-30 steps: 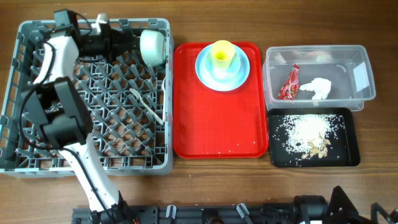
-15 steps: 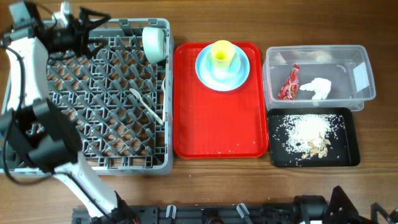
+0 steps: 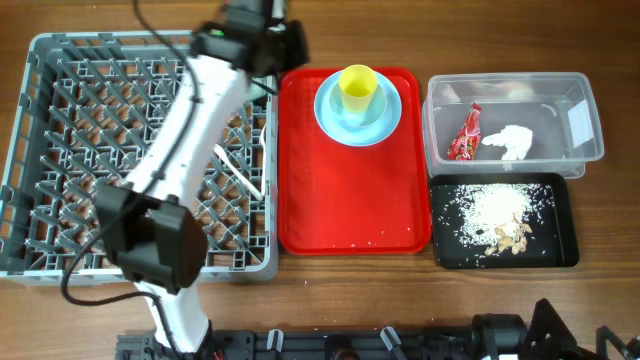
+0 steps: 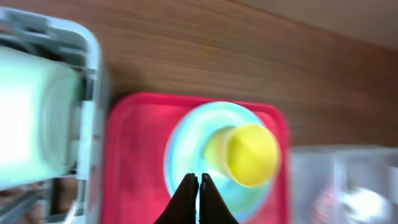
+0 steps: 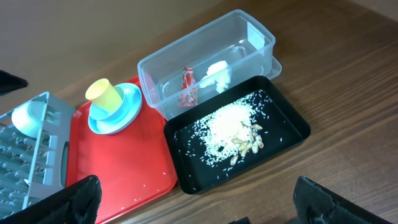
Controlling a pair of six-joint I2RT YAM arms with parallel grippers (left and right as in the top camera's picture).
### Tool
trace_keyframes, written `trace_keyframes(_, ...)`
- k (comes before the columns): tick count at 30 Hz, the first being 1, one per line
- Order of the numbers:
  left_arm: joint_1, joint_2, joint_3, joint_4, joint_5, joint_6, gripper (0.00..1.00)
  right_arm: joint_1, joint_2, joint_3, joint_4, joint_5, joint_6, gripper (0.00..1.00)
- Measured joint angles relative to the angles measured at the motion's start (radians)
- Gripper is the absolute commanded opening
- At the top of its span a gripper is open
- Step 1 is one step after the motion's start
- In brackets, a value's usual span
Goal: Sort waste into correct bins and load items into the dishwasher rack
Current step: 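Reach the left gripper to the yellow cup on the blue saucer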
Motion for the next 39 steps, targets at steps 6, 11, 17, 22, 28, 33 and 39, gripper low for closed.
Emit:
trace_keyframes(6, -0.06, 0.032, 0.0, 0.006, -0.301, -0.005, 0.04, 0.0, 0.0, 0.0, 0.0, 0.0, 0.0, 1.0)
trace_keyframes(11, -0.024, 0.115, 0.0, 0.001, -0.368, -0.008, 0.04, 0.0, 0.0, 0.0, 0.0, 0.0, 0.0, 1.0)
trace_keyframes(17, 0.015, 0.179, 0.0, -0.021, -0.379, -0.008, 0.04, 0.0, 0.0, 0.0, 0.0, 0.0, 0.0, 1.0)
trace_keyframes(22, 0.046, 0.183, 0.0, -0.043, -0.428, 0.006, 0.04, 0.0, 0.0, 0.0, 0.0, 0.0, 0.0, 1.0)
trace_keyframes(28, 0.134, 0.183, 0.0, -0.17, -0.705, 0.023, 0.04, 0.0, 0.0, 0.0, 0.0, 0.0, 0.0, 1.0)
trace_keyframes(33, 0.172, 0.137, -0.003, -0.185, -0.707, -0.027, 0.1, 0.0, 0.0, 0.0, 0.0, 0.0, 0.0, 1.0)
trace_keyframes(39, 0.069, -0.054, -0.004, -0.058, -0.31, -0.02, 0.43, 0.0, 0.0, 0.0, 0.0, 0.0, 0.0, 1.0)
